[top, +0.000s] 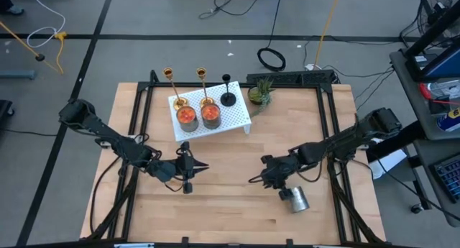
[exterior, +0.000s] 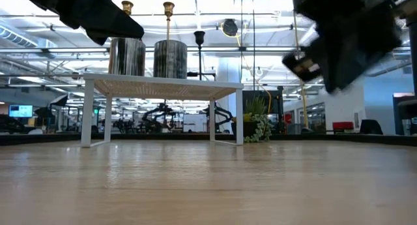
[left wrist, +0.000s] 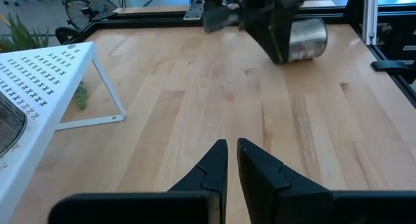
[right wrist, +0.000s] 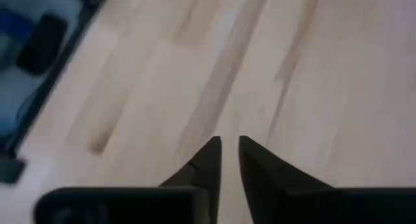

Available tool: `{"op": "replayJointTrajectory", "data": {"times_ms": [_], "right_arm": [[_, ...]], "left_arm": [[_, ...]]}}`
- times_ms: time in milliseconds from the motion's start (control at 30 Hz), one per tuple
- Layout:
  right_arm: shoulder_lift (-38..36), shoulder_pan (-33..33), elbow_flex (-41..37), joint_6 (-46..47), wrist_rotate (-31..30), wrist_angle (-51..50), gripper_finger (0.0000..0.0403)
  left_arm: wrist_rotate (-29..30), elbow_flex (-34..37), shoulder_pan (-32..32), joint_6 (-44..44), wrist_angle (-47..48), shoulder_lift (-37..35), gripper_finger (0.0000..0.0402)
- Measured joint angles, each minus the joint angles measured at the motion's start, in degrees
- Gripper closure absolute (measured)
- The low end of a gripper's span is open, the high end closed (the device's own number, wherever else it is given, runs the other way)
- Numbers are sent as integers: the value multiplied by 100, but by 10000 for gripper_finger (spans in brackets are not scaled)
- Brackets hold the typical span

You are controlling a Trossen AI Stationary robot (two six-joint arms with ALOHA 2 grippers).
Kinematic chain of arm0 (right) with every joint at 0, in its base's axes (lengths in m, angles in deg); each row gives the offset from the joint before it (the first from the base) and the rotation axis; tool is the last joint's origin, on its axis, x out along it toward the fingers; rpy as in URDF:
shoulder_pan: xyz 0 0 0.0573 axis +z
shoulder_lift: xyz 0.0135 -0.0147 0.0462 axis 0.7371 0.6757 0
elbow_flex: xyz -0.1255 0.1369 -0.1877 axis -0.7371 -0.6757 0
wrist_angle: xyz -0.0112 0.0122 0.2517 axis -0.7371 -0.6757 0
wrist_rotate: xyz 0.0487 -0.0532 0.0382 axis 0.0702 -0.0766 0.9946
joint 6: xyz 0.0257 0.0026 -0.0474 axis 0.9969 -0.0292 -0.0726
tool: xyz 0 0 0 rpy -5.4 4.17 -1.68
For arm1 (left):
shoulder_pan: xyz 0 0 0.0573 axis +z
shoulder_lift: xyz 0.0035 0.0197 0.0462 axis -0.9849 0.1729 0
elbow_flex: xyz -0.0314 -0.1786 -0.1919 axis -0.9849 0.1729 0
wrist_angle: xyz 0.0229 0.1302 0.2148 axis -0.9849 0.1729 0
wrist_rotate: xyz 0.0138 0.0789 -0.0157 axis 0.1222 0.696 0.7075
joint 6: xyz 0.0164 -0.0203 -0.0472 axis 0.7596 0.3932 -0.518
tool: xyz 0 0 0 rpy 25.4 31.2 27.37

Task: Pick & Place candle stick holders
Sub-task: Put the brown scented candle on the shelf

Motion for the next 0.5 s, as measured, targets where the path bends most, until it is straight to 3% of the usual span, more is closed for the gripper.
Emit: {"op": "replayJointTrajectory", "data": {"times_ms": [233, 500], "right_arm": [[-1098, 15, 12, 1526, -1099, -1799, 272], [-2141, 126, 5, 4459, -1089, -4358, 225]], "left_arm": [[-14, -4, 0, -172, -15, 0, 362], [-34, -4, -4, -319, -11, 0, 362]]}}
